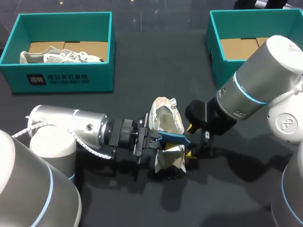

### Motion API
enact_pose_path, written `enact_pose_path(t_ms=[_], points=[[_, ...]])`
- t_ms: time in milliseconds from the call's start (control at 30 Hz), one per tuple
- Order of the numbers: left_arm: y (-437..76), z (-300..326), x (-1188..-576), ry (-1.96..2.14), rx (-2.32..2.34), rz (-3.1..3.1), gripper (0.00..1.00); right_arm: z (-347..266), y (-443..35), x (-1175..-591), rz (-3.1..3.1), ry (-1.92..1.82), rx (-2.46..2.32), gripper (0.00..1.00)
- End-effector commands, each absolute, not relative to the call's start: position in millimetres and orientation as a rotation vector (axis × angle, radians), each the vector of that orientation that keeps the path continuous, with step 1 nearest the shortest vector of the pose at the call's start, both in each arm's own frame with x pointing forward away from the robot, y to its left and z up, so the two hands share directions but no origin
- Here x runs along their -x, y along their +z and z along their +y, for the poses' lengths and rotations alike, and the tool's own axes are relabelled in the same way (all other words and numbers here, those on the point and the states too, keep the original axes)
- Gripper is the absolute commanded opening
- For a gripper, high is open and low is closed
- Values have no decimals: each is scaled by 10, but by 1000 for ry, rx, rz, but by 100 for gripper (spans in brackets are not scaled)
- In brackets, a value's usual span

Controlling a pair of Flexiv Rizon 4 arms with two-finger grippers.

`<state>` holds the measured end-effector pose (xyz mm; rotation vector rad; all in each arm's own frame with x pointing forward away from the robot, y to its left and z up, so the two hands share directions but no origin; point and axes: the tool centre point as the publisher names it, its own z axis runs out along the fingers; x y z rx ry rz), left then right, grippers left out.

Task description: Take the shoe out of the shoebox, open the shoe tongue, remove and reinsert the insole, then place the shoe into the shoebox

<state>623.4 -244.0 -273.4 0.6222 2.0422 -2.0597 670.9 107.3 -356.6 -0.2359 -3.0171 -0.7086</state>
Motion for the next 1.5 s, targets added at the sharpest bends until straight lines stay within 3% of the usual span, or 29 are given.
enact_pose_path(t_ms=[33, 1500], points=[[-2770, -2474, -6249, -2059, -606, 2038, 0, 1075, -3568, -6695, -3020, -707, 238, 100], [-3259, -2410, -6651, -1974, -479, 2048, 0, 1075, -3568, -6695, -3020, -707, 238, 100]])
